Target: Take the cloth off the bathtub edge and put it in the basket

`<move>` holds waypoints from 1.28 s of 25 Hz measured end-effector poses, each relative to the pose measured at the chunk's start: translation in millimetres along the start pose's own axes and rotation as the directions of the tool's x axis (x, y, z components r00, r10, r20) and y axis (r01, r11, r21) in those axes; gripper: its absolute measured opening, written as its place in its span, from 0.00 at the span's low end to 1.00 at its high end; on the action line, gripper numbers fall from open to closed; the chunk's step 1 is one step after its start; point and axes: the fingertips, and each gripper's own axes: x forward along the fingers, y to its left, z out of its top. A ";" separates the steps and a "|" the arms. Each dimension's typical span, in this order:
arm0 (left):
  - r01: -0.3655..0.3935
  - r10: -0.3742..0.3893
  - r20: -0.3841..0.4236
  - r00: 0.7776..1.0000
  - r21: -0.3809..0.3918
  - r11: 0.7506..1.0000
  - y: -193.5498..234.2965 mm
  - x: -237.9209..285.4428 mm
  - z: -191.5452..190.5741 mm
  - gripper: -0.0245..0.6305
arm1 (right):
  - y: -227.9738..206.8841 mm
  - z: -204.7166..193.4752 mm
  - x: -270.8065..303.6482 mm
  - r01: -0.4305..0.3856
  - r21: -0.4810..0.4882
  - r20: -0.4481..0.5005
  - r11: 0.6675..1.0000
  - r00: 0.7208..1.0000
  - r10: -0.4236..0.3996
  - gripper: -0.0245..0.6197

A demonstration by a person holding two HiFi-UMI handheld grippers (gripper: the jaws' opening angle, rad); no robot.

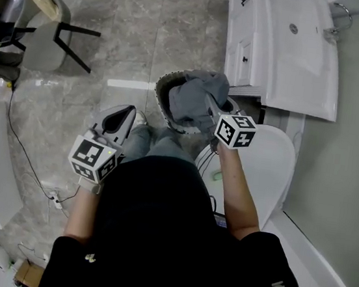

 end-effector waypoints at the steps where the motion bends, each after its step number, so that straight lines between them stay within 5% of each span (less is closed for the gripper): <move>1: 0.002 -0.002 -0.007 1.000 0.000 1.000 2.1 0.9 -0.8 0.06 | -1.5 -3.6 4.4 0.003 0.004 -0.009 1.000 1.000 -0.003 0.18; 32: 0.080 -0.078 -0.236 0.969 -0.005 0.997 78.3 19.3 -86.1 0.06 | -77.8 -195.3 176.9 0.167 0.109 -0.230 0.980 0.963 -0.139 0.19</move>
